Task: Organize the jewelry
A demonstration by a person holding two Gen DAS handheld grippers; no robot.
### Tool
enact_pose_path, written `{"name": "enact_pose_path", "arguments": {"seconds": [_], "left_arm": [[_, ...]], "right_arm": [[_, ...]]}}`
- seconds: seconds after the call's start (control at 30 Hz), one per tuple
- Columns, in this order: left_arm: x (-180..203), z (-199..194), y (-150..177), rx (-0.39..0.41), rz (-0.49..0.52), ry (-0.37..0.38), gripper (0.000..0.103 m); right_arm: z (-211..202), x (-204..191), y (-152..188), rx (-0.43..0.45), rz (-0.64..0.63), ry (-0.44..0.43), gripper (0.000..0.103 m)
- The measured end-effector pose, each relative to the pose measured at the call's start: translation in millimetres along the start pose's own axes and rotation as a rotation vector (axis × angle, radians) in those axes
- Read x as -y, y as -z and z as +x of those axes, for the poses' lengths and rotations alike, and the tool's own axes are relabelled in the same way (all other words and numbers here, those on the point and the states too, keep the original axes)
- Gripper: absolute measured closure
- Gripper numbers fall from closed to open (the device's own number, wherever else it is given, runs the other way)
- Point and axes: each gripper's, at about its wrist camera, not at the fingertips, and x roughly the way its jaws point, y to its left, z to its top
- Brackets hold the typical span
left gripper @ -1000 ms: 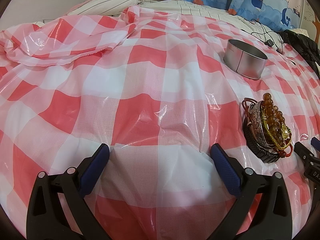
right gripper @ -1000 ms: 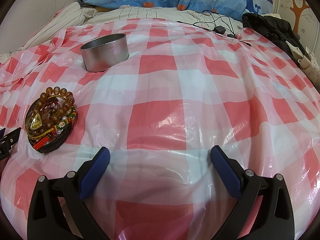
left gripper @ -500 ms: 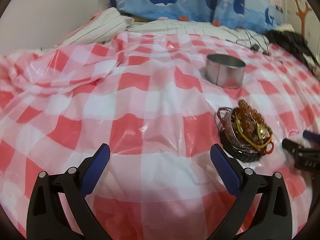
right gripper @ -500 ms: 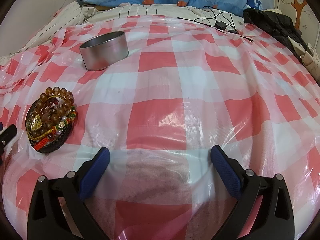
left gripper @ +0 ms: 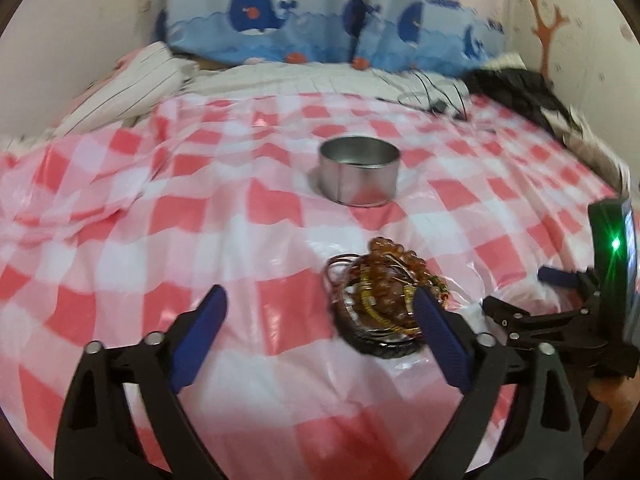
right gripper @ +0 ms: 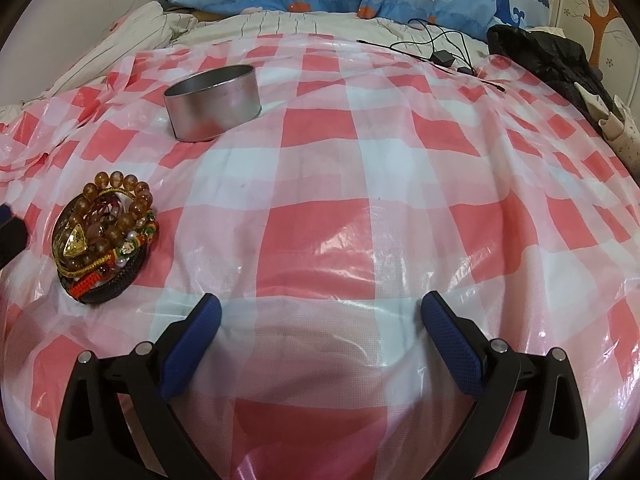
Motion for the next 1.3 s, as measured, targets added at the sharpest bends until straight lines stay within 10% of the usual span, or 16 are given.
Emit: {"name": "enact_pose_path", "arguments": {"seconds": [0.33,0.67,1.03,1.3], "left_arm": [[-3,24,-9,-0.112,0.049,0.064,0.047],[-10,40,-9,-0.158,-0.001,0.144,0.096],[-40,16,-25,-0.102,-0.169,0.268,0.097],[-72,2,-34,-0.046,-0.215,0.136,0.097]], "right_arm": [[0,0,0,-0.001,-0.001,0.0,0.007],[0,0,0,-0.002,-0.001,0.001,0.007],[-20,3,-8,0.09,0.032,-0.115,0.007],[-17,-35,-30,0.067,-0.102,-0.271,0.007]]}}
